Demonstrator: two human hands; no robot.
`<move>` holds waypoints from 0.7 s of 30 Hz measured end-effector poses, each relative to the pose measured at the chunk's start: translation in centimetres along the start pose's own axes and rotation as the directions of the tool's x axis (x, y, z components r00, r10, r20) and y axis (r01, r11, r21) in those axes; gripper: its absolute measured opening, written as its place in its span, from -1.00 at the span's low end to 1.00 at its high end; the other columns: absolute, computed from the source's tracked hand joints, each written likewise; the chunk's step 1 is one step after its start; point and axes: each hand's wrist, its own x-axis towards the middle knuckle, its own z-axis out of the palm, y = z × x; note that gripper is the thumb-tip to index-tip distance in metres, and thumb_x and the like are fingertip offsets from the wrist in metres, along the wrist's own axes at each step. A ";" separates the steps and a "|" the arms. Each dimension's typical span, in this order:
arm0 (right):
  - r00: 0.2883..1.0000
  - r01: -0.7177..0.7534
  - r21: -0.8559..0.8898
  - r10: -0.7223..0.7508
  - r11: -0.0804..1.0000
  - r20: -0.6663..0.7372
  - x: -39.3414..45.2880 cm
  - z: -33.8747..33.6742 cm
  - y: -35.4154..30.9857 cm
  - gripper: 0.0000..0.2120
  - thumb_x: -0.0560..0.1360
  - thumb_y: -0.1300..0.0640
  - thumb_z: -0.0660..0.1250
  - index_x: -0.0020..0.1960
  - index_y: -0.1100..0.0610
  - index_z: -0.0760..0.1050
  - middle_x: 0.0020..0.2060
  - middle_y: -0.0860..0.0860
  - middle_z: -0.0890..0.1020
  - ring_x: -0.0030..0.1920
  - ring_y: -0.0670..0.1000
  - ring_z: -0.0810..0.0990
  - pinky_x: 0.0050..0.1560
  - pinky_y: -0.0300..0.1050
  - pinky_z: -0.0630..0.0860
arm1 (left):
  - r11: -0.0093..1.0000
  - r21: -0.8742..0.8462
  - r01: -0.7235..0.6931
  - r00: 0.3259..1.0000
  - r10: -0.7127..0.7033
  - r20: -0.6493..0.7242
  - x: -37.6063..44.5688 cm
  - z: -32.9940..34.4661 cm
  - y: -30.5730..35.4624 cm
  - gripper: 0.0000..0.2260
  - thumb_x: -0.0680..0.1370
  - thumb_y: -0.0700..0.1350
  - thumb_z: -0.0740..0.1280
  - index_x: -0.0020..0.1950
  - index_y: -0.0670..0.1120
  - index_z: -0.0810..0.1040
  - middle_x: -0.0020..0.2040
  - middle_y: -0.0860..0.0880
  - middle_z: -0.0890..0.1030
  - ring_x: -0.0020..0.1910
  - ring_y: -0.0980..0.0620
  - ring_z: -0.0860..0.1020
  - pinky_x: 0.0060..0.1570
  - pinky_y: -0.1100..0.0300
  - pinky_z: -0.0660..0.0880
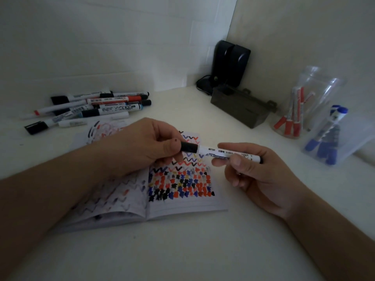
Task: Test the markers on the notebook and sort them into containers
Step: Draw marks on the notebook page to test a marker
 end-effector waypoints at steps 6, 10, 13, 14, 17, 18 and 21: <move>0.993 -0.022 0.076 0.013 0.997 0.114 0.2 -1.0 0.2 -0.59 0.33 0.09 0.65 0.08 0.28 0.70 -0.16 0.25 0.71 -0.36 0.01 0.44 -0.35 -0.21 0.44 | 0.992 0.014 -0.124 0.978 0.120 0.170 0.4 -0.1 -1.1 -0.51 0.29 0.51 0.41 -0.28 0.09 0.70 -0.42 -0.01 0.57 -0.42 0.03 0.42 -0.33 0.21 0.39; 0.990 -0.016 0.061 0.007 0.998 0.139 0.3 -1.1 0.3 -0.62 0.36 0.11 0.63 0.08 0.29 0.69 -0.15 0.30 0.70 -0.36 0.05 0.49 -0.33 -0.19 0.48 | 0.991 0.046 -0.129 0.972 0.117 0.204 0.4 0.0 -0.9 -0.50 0.32 0.46 0.42 -0.25 0.01 0.70 -0.41 -0.10 0.56 -0.44 0.12 0.40 -0.38 0.32 0.38; 0.988 -0.025 0.044 0.018 0.999 0.153 0.3 -1.1 0.2 -0.63 0.38 0.11 0.62 0.09 0.30 0.68 -0.14 0.29 0.70 -0.35 0.06 0.52 -0.31 -0.18 0.50 | 0.992 0.060 -0.112 0.976 0.098 0.197 0.2 0.2 -0.9 -0.50 0.33 0.44 0.42 -0.23 0.00 0.70 -0.35 -0.17 0.60 -0.42 0.04 0.43 -0.35 0.25 0.42; 0.989 -0.021 0.032 0.016 0.999 0.148 0.3 -1.0 0.2 -0.63 0.39 0.10 0.61 0.09 0.30 0.68 -0.14 0.28 0.70 -0.34 0.05 0.52 -0.31 -0.19 0.50 | 0.993 0.057 -0.105 0.978 0.093 0.186 0.2 0.3 -0.8 -0.53 0.36 0.43 0.42 -0.23 0.01 0.70 -0.34 -0.19 0.61 -0.42 0.01 0.44 -0.35 0.22 0.42; 0.998 -0.002 0.031 0.000 1.000 0.068 0.2 -0.7 0.2 -0.61 0.39 0.05 0.60 0.09 0.29 0.67 -0.17 0.25 0.69 -0.34 0.03 0.50 -0.34 -0.20 0.45 | 0.991 0.101 -0.083 0.992 0.072 0.108 0.5 0.7 -0.7 -0.73 0.48 0.23 0.36 -0.25 0.08 0.68 -0.38 -0.01 0.64 -0.45 0.14 0.46 -0.37 0.32 0.40; 1.000 0.001 0.050 -0.002 0.999 0.030 0.2 -0.7 0.1 -0.61 0.41 0.04 0.60 0.09 0.28 0.67 -0.18 0.24 0.68 -0.34 0.04 0.49 -0.35 -0.20 0.43 | 0.990 0.123 -0.074 0.994 0.064 0.085 0.6 1.0 -0.7 -0.78 0.54 0.14 0.34 -0.22 0.11 0.68 -0.36 0.06 0.66 -0.44 0.18 0.49 -0.36 0.33 0.43; 0.993 -0.022 0.095 0.032 0.995 -0.110 0.1 -0.6 -0.4 -0.73 0.53 0.01 0.48 0.05 0.23 0.66 -0.24 0.18 0.61 -0.37 0.06 0.47 -0.37 -0.18 0.39 | 0.952 0.290 -0.094 0.989 0.057 0.133 0.6 1.9 -0.7 -0.79 0.66 0.00 0.29 -0.02 0.28 0.67 -0.20 0.22 0.70 -0.29 0.17 0.62 -0.23 0.30 0.52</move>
